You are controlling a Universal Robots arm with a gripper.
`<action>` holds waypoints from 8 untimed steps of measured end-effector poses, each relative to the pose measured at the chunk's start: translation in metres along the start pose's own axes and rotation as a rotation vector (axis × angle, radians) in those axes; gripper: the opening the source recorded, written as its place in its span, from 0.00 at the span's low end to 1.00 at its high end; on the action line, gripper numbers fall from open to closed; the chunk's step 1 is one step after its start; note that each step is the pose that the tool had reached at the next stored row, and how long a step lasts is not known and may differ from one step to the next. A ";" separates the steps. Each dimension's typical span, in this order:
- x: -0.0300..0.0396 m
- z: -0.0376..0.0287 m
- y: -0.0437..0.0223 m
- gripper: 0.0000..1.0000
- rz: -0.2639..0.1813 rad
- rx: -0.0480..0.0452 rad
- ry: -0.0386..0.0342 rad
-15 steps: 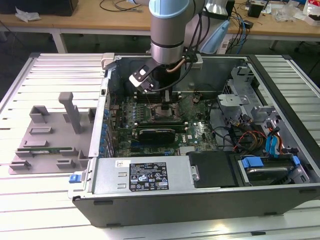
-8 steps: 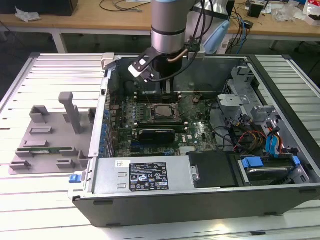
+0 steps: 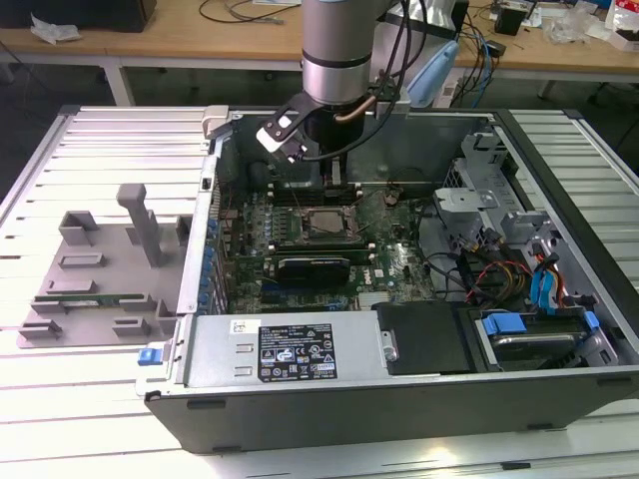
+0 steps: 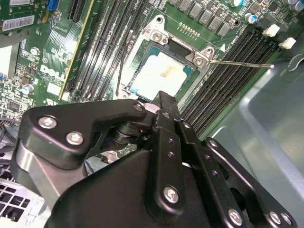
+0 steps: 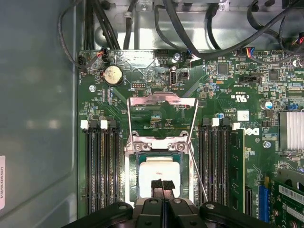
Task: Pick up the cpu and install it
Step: 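Close the cpu cover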
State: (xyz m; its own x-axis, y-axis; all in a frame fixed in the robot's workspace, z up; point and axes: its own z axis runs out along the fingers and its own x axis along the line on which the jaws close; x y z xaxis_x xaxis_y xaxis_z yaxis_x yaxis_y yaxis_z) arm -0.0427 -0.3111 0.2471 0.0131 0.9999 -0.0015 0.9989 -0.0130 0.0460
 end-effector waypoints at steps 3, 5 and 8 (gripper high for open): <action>0.0000 -0.0002 0.0000 0.11 0.000 0.0000 0.0000; 0.0000 -0.0002 0.0000 0.11 0.000 0.0000 0.0000; 0.0000 -0.0058 0.0003 0.11 0.000 0.0000 0.0000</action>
State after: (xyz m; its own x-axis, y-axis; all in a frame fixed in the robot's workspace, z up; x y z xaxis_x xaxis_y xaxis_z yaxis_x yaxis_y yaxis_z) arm -0.0427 -0.3111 0.2529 0.0131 0.9999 -0.0015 0.9989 -0.0130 0.0460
